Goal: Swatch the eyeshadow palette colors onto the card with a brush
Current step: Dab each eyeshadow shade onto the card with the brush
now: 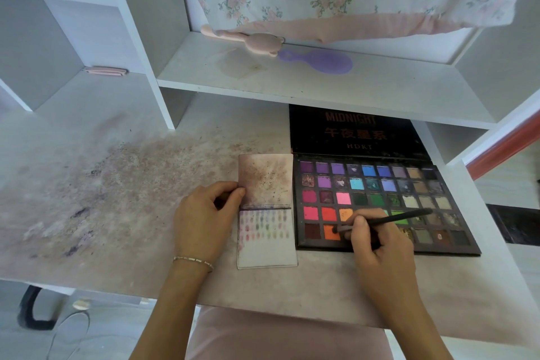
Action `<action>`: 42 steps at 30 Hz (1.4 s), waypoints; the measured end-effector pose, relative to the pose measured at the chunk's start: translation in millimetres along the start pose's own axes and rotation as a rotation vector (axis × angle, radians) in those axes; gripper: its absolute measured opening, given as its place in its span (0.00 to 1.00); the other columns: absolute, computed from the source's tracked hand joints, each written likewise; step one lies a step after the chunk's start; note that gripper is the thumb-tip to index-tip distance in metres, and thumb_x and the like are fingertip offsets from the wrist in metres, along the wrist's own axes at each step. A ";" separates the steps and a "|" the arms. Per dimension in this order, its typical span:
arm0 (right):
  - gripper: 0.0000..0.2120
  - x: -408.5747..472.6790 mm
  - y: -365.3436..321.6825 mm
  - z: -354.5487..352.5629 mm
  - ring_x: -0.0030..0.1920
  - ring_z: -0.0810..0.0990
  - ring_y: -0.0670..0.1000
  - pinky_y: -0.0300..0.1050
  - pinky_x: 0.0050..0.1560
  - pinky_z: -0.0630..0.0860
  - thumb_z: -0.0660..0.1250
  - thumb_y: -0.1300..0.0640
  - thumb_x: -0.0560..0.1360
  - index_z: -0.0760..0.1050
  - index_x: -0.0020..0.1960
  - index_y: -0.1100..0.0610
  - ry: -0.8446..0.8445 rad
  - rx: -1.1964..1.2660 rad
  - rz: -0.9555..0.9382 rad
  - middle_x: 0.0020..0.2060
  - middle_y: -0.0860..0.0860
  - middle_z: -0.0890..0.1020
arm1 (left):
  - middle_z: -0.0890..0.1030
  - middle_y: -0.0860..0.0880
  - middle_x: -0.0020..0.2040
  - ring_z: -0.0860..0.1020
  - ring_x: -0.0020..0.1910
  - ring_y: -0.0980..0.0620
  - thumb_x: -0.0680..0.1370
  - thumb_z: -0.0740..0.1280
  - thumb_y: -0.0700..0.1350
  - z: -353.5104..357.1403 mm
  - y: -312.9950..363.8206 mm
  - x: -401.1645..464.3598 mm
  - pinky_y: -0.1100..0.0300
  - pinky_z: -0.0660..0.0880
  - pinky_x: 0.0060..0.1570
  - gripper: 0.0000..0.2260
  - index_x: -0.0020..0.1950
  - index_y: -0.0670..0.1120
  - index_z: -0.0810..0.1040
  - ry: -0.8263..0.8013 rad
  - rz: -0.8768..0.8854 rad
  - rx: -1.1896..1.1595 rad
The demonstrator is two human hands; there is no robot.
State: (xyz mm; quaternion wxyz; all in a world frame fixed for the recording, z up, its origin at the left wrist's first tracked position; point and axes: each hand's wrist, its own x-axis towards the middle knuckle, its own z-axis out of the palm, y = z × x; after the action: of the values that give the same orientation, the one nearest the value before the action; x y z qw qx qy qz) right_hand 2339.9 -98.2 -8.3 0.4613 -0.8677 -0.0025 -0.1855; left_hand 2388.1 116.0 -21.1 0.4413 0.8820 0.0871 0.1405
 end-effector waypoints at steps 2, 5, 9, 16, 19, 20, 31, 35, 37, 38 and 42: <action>0.07 -0.8 -3.0 -0.3 0.39 0.77 0.40 0.25 0.34 0.69 0.55 0.48 0.71 0.69 0.37 0.42 0.010 0.014 -0.025 0.30 0.43 0.77 | 0.78 0.57 0.34 0.74 0.36 0.60 0.72 0.69 0.46 -0.4 -0.5 -0.4 0.67 0.68 0.37 0.05 0.45 0.50 0.83 0.000 0.002 0.003; 0.06 -3.5 -6.9 3.8 0.36 0.77 0.37 0.23 0.33 0.68 0.55 0.48 0.71 0.69 0.38 0.43 0.000 0.084 -0.021 0.28 0.43 0.76 | 0.80 0.54 0.36 0.76 0.37 0.56 0.72 0.69 0.47 -0.6 -0.5 -0.4 0.64 0.70 0.38 0.05 0.45 0.50 0.83 -0.001 0.003 0.006; 0.06 -8.8 -15.9 17.6 0.34 0.79 0.44 0.29 0.32 0.72 0.58 0.47 0.70 0.73 0.37 0.42 -0.073 0.214 0.041 0.35 0.46 0.80 | 0.78 0.56 0.35 0.75 0.37 0.57 0.72 0.69 0.47 -0.9 -0.2 -0.7 0.65 0.70 0.37 0.05 0.45 0.49 0.83 -0.003 0.000 0.003; 0.05 -17.7 -39.9 46.7 0.38 0.81 0.43 0.31 0.37 0.74 0.60 0.45 0.68 0.71 0.43 0.37 -0.252 0.308 0.019 0.39 0.41 0.81 | 0.81 0.55 0.36 0.74 0.36 0.61 0.72 0.69 0.48 0.0 -1.4 -0.3 0.69 0.68 0.37 0.05 0.44 0.51 0.83 -0.009 0.002 0.004; 0.04 -18.2 -41.7 54.0 0.39 0.80 0.44 0.30 0.37 0.71 0.61 0.46 0.70 0.70 0.42 0.36 -0.275 0.247 -0.004 0.39 0.41 0.81 | 0.81 0.55 0.36 0.75 0.36 0.61 0.72 0.69 0.48 0.0 -2.2 -0.3 0.69 0.68 0.37 0.05 0.44 0.51 0.83 -0.010 -0.001 -0.010; 0.06 -17.7 -41.6 55.1 0.39 0.80 0.43 0.29 0.37 0.70 0.62 0.47 0.70 0.69 0.42 0.35 -0.275 0.225 -0.012 0.39 0.41 0.80 | 0.81 0.55 0.36 0.75 0.36 0.62 0.72 0.69 0.48 -0.1 -2.1 -0.3 0.69 0.68 0.37 0.05 0.44 0.51 0.83 -0.013 -0.002 -0.015; 0.05 -17.1 -36.4 56.3 0.40 0.78 0.45 0.31 0.38 0.70 0.61 0.51 0.71 0.69 0.38 0.43 -0.309 0.134 -0.029 0.35 0.45 0.80 | 0.80 0.57 0.35 0.74 0.35 0.62 0.72 0.69 0.48 -0.5 -1.3 0.4 0.70 0.67 0.36 0.04 0.44 0.51 0.83 -0.005 0.005 -0.007; 0.05 -17.8 -36.9 56.9 0.39 0.76 0.46 0.29 0.37 0.68 0.62 0.52 0.71 0.69 0.38 0.43 -0.324 0.111 -0.037 0.35 0.46 0.80 | 0.80 0.57 0.35 0.74 0.35 0.62 0.72 0.69 0.48 -0.8 -1.8 0.8 0.70 0.67 0.36 0.05 0.44 0.52 0.83 -0.011 0.001 -0.004; 0.05 -18.1 -37.1 56.8 0.39 0.76 0.46 0.29 0.37 0.68 0.62 0.52 0.71 0.69 0.38 0.44 -0.331 0.116 -0.033 0.35 0.46 0.79 | 0.80 0.57 0.35 0.75 0.36 0.61 0.72 0.69 0.48 -0.8 -1.7 0.5 0.70 0.68 0.37 0.04 0.44 0.52 0.83 -0.007 0.001 -0.007; 0.05 -17.7 -37.5 57.1 0.39 0.77 0.46 0.29 0.37 0.68 0.62 0.52 0.71 0.69 0.38 0.44 -0.332 0.122 -0.029 0.35 0.45 0.79 | 0.80 0.57 0.35 0.75 0.36 0.61 0.72 0.69 0.48 -0.8 -1.5 0.5 0.69 0.68 0.37 0.04 0.44 0.52 0.83 -0.006 0.002 -0.007; 0.05 -17.2 -38.1 56.3 0.40 0.77 0.45 0.30 0.38 0.70 0.61 0.52 0.71 0.69 0.38 0.43 -0.337 0.123 -0.030 0.35 0.45 0.79 | 0.76 0.61 0.33 0.74 0.35 0.63 0.72 0.69 0.48 -0.9 -1.2 1.0 0.70 0.67 0.37 0.04 0.44 0.51 0.83 -0.007 0.002 0.004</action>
State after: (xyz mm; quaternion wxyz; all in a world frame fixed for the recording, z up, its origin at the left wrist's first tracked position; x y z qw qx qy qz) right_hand 2335.2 -28.3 -11.9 0.5036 -0.8565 -0.1041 -0.0437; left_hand 2388.6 117.7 -21.4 0.4400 0.8833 0.0850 0.1375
